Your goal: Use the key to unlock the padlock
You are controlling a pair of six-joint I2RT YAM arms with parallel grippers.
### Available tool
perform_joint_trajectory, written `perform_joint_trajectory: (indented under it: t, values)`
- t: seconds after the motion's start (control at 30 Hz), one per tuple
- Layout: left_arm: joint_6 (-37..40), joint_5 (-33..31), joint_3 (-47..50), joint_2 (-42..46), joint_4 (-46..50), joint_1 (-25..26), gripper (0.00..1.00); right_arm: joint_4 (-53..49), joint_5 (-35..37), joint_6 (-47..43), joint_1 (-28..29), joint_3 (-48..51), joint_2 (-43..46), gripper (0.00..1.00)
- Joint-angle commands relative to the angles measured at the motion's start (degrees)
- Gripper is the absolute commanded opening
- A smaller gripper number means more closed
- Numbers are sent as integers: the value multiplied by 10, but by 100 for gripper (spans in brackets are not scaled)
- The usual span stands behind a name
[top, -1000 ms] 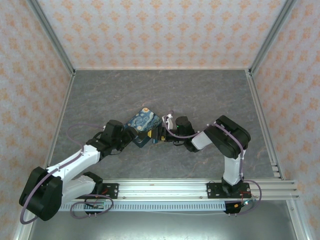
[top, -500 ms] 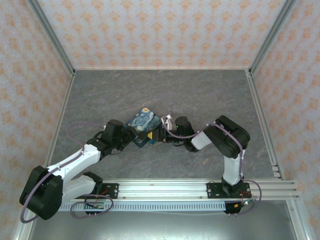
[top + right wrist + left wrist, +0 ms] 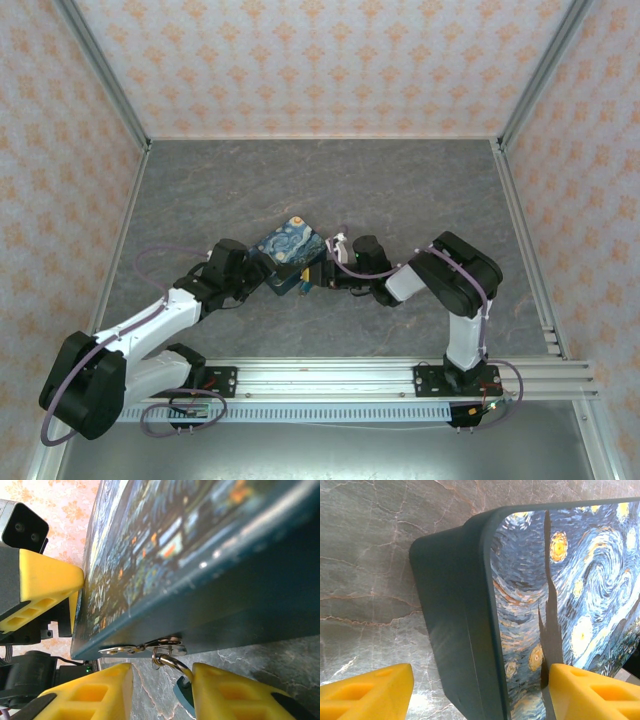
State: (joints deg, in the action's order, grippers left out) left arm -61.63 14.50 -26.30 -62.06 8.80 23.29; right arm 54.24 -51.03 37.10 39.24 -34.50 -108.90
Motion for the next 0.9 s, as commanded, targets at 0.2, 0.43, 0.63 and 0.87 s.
perform_joint_trajectory:
  t: [0.2,0.43,0.63,0.87]
  values:
    - [4,-24,-6,-12,42,4,72,-7,-9,-23,-3,5,19,23]
    - [4,-24,-6,-12,43,5,71,-17,-6,-27,-7,6,24,12]
    - [5,-25,-6,-11,45,5,72,-18,-1,-28,-9,9,28,8]
    - [5,-25,-5,-11,45,5,72,-11,15,-21,-14,15,44,6]
